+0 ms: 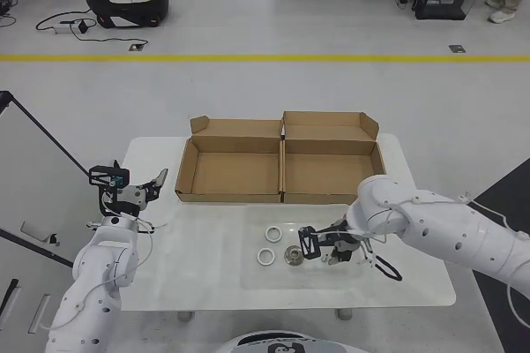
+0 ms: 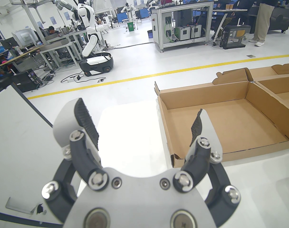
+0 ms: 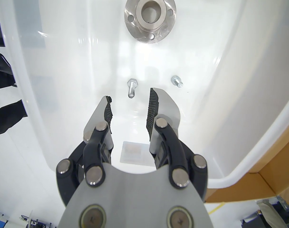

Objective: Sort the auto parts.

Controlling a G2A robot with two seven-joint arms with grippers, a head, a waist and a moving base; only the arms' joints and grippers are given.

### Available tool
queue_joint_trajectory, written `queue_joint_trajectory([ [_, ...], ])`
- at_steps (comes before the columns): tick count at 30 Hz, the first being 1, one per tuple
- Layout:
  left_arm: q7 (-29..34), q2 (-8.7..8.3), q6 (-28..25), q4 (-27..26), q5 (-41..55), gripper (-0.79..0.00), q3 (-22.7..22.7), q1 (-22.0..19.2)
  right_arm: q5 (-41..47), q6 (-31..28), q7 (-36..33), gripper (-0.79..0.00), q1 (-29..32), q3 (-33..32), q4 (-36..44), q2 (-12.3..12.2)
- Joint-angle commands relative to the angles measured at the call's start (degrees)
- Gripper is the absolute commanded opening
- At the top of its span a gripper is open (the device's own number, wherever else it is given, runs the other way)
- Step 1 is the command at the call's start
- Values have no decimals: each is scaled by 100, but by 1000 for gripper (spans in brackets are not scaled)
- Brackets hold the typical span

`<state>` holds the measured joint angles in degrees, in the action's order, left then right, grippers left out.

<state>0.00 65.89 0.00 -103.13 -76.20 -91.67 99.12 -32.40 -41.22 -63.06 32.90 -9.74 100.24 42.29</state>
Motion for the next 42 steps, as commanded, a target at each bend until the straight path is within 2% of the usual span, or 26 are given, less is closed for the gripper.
queue_joint_trajectory([
  [1, 0, 0, 0, 0, 0, 0, 0, 0, -11, -10, 10, -428, 4, 0, -32, 21],
  [35, 0, 0, 0, 0, 0, 0, 0, 0, -374, -153, 221, -428, 200, -49, -560, 327],
  [42, 0, 0, 0, 0, 0, 0, 0, 0, -395, -194, 226, -462, 260, -87, -622, 375],
])
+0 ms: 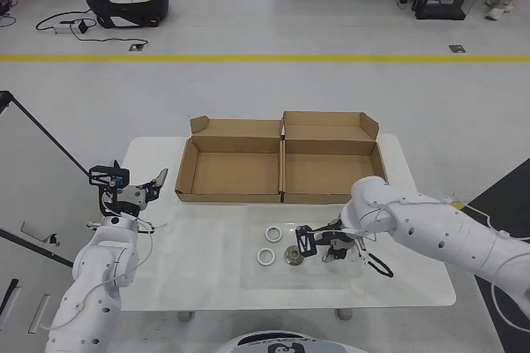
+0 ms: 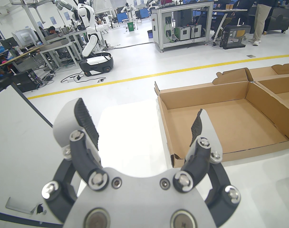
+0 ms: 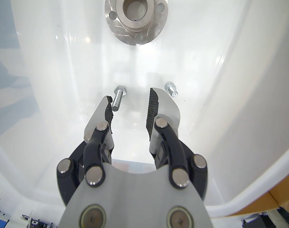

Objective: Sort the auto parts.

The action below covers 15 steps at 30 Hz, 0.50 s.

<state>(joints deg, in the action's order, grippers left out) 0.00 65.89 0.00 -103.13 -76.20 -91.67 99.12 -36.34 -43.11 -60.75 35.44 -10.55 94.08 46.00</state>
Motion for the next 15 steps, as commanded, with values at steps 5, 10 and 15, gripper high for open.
queue_joint_trajectory([
  [5, 0, 0, 0, 0, 0, 0, 0, 0, -13, -23, -18, -517, 38, -13, -6, 24],
  [10, 0, 0, 0, 0, 0, 0, 0, 0, -30, -28, -14, -665, 71, -9, -14, 29],
  [15, 0, 0, 0, 0, 0, 0, 0, 0, -43, -37, -5, -785, 84, -9, -13, 31],
])
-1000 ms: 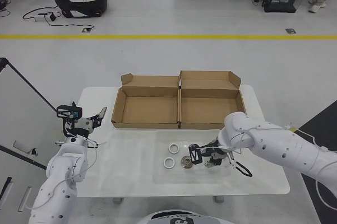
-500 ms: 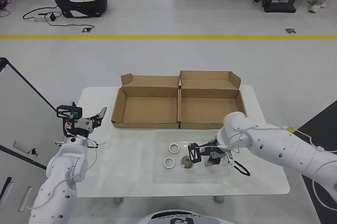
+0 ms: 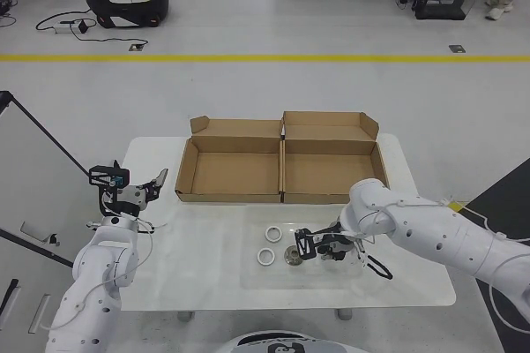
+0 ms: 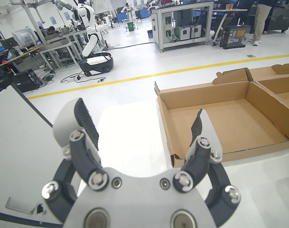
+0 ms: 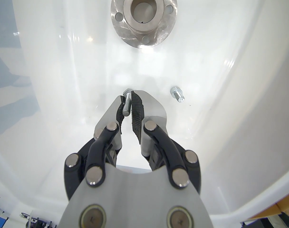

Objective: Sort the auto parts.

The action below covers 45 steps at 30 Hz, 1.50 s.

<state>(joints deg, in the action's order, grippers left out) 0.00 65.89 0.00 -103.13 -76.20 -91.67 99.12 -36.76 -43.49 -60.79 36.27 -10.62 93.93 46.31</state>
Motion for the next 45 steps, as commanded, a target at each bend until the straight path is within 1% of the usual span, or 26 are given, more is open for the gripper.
queue_joint_trajectory([
  [1, 0, 0, 0, 0, 0, 0, 0, 0, -2, 2, -2, -785, 3, -3, 3, -1],
  [8, 0, 0, 0, 0, 0, 0, 0, 0, 38, -10, 9, -785, -54, -73, 109, -26],
  [14, 0, 0, 0, 0, 0, 0, 0, 0, -114, -49, 48, -785, -257, -62, 336, -140],
  [18, 0, 0, 0, 0, 0, 0, 0, 0, 42, -111, 111, -785, -412, -133, 537, -242],
  [25, 0, 0, 0, 0, 0, 0, 0, 0, 600, -158, 158, -785, -641, -384, 1042, -431],
  [31, 0, 0, 0, 0, 0, 0, 0, 0, 974, -241, 241, -785, -729, -645, 1214, -597],
  [37, 0, 0, 0, 0, 0, 0, 0, 0, 1101, -597, 597, -785, -778, -940, 924, -777],
  [43, 0, 0, 0, 0, 0, 0, 0, 0, 1060, -1313, 1313, -785, -801, -1079, 562, -958],
  [45, 0, 0, 0, 0, 0, 0, 0, 0, 1012, -1451, 1492, -785, -815, -1119, 468, -989],
])
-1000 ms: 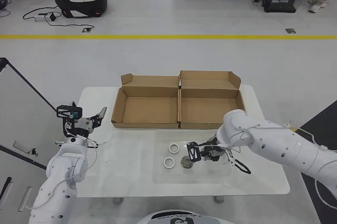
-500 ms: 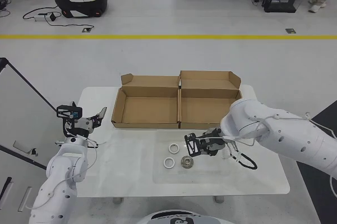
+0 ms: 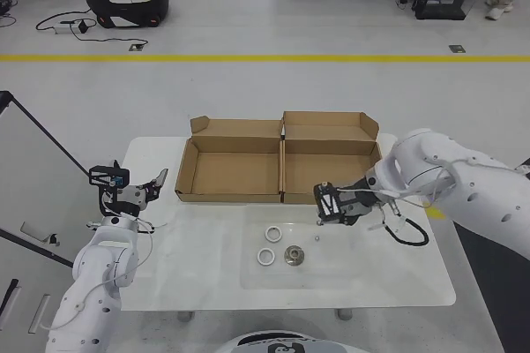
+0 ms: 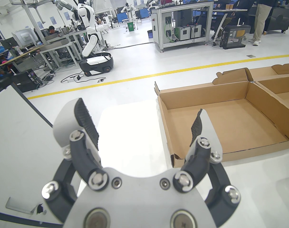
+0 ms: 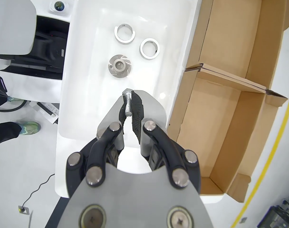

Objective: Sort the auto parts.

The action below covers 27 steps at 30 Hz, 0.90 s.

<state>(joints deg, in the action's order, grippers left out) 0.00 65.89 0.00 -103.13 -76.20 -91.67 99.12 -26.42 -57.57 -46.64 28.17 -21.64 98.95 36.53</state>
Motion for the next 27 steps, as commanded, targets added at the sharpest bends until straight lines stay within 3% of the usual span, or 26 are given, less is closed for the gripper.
queue_joint_trajectory([
  [1, 0, 0, 0, 0, 0, 0, 0, 0, 5, -44, 153, -785, -2, -28, -29, -19],
  [12, 0, 0, 0, 0, 0, 0, 0, 0, 182, -44, 1145, -785, -144, 33, 86, -118],
  [27, 0, 0, 0, 0, 0, 0, 0, 0, 499, -44, 3011, -785, -477, 399, 163, -197],
])
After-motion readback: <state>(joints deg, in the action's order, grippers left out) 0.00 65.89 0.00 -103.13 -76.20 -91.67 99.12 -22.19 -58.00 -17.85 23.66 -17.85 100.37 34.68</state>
